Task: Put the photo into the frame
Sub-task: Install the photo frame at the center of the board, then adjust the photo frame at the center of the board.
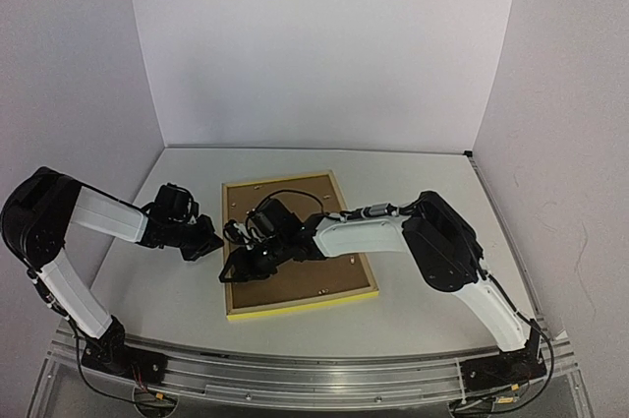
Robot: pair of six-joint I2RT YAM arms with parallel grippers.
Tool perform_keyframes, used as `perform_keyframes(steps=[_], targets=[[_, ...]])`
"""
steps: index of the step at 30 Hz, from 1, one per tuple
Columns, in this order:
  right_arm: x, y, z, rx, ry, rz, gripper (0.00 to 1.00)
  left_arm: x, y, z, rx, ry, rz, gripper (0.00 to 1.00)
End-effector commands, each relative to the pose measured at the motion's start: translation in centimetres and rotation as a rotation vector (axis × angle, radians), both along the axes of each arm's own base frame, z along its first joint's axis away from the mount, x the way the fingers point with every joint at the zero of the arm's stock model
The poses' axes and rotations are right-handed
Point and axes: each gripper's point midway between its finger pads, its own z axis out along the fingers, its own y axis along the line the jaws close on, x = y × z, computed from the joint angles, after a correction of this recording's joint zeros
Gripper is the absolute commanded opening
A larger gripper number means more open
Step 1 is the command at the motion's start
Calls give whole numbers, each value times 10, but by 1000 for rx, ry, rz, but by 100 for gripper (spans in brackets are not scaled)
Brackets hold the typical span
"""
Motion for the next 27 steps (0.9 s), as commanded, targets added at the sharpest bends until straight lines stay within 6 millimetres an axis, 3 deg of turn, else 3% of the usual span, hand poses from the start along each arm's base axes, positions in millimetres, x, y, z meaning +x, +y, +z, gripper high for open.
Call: perform_keyframes(steps=[1,5,12,15,21,27], targets=[[-24,-19,-19,-104,53,40,47,-30,0,-34,44,148,-27,1],[10,-26,6,-90,8,-66,53,-34,-1,-34,43,154,-36,0],[83,-71,53,-66,-12,-299,66,-44,-9,-34,41,155,-74,0],[105,-89,56,-64,-21,-326,68,-50,-17,-34,34,155,-115,0],[131,-110,62,-116,-195,-292,71,-64,-36,-35,23,168,-175,0],[154,-111,59,-160,-326,-262,65,-83,-72,-38,-36,197,-236,0]])
